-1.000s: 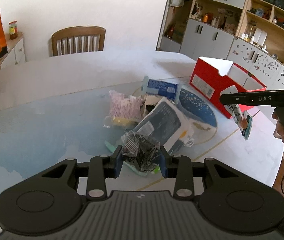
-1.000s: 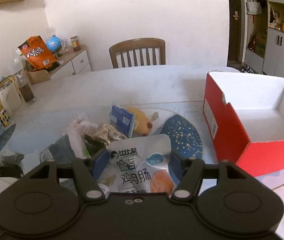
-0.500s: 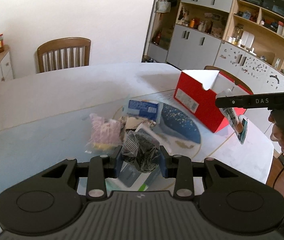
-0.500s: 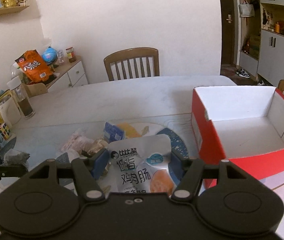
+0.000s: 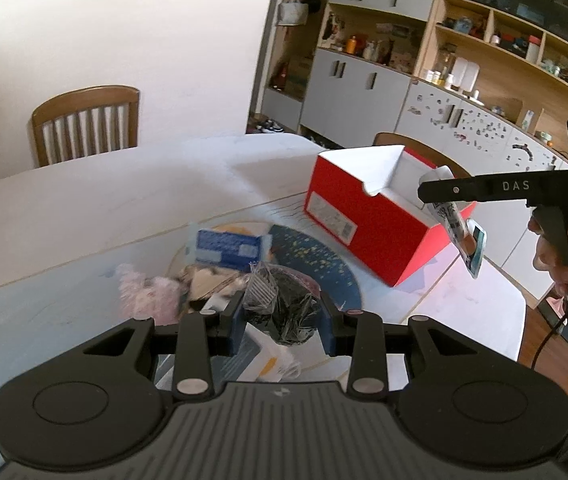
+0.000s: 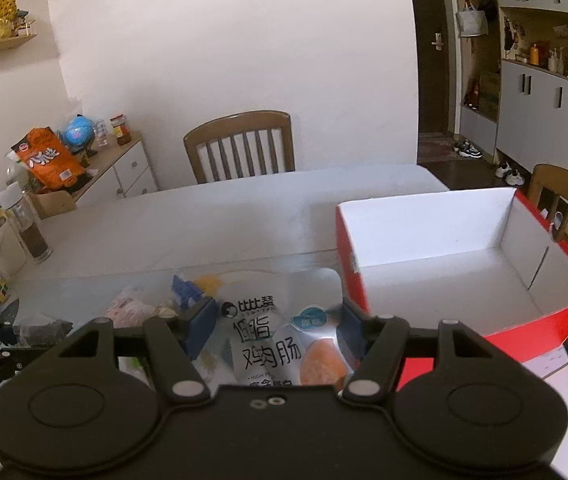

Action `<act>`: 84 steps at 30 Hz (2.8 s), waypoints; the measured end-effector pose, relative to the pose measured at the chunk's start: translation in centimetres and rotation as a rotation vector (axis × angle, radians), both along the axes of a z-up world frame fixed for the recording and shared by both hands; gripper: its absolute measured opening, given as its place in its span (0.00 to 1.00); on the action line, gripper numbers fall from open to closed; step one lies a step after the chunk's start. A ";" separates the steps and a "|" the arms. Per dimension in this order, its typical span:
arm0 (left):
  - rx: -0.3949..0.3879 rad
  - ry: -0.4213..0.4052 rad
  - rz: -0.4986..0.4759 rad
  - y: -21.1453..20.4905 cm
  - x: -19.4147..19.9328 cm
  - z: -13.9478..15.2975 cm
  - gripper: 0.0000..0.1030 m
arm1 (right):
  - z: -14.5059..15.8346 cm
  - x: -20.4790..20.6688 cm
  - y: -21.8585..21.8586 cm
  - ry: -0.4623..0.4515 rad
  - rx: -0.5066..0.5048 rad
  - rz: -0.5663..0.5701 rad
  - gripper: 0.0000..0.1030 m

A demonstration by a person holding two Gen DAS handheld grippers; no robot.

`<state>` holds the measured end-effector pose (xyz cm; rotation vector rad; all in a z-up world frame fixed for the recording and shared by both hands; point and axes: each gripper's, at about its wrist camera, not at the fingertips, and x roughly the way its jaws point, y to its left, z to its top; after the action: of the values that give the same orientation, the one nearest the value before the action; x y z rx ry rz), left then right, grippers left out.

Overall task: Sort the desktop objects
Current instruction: 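Lift the black bag and white pouch and carry both toward the red shoebox, then open the right gripper to drop the pouch while the left gripper releases the black bag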

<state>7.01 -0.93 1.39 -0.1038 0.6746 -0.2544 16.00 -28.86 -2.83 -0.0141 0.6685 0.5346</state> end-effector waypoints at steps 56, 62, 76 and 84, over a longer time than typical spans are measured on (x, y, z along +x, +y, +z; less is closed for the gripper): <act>0.096 0.057 -0.355 -21.4 20.8 -0.7 0.34 | -2.3 17.1 -11.4 0.065 -0.083 -0.067 0.64; 0.107 0.112 -0.410 -23.3 22.7 -2.1 0.34 | -3.1 18.3 -11.7 0.090 -0.111 -0.066 0.64; 0.138 0.245 -0.449 -25.1 26.6 -5.1 0.34 | -6.5 21.6 -11.8 0.198 -0.180 -0.084 0.64; 0.177 0.327 -0.489 -26.3 27.9 -6.7 0.34 | -8.6 23.3 -10.7 0.291 -0.239 -0.060 0.64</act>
<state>34.91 -27.26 -5.30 0.1969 1.0422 -0.6547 39.32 -39.58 -11.39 -0.1421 1.0112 0.3991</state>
